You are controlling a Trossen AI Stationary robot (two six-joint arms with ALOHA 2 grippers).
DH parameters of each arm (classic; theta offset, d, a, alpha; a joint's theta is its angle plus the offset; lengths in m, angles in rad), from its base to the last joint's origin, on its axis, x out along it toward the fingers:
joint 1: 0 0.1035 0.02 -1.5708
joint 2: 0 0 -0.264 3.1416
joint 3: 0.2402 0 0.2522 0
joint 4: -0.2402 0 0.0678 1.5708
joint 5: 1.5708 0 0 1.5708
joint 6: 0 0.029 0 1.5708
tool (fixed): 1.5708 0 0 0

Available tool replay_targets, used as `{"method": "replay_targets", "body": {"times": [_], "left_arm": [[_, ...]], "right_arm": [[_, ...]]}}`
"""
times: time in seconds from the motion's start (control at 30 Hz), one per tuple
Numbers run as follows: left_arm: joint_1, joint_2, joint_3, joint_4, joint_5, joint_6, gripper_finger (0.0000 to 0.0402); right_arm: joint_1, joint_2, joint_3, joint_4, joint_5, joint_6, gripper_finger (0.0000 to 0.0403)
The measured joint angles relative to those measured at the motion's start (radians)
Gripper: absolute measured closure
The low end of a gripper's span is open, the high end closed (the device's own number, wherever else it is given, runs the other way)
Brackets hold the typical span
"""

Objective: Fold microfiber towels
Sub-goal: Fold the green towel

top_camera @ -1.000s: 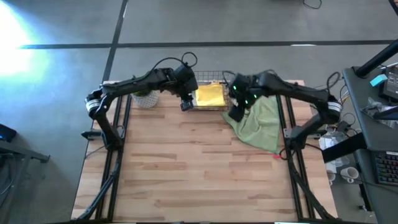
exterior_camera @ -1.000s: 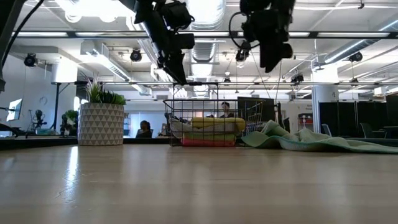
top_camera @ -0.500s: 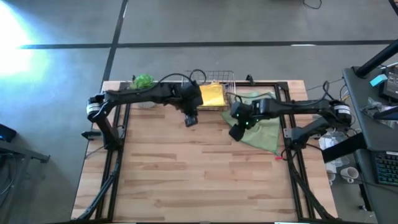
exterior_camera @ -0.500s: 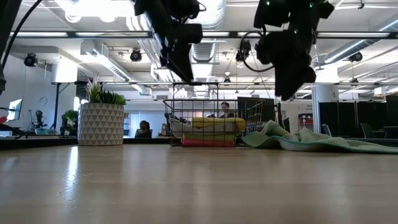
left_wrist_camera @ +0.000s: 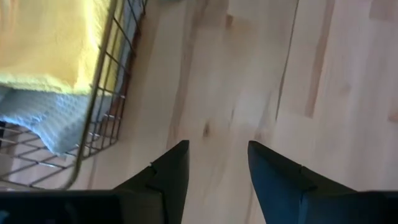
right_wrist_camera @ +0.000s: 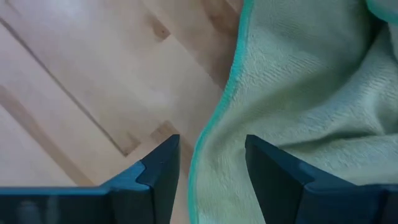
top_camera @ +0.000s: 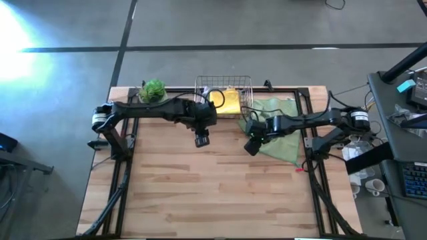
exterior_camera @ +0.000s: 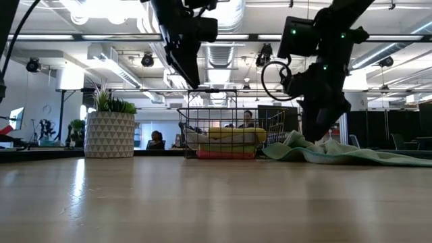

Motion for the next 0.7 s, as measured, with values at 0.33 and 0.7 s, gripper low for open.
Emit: {"method": "replay_targets", "body": {"times": [0.33,0.7], "left_arm": [[-0.016,0.000,0.000,-0.031,-0.024,-0.022,0.0254],[-0.015,0.000,0.000,-0.032,-0.050,-0.019,0.0254]], "right_arm": [[0.000,0.102,-0.005,0.031,0.106,0.025,0.0232],[0.003,0.190,-0.002,0.045,0.124,0.042,0.0287]]}}
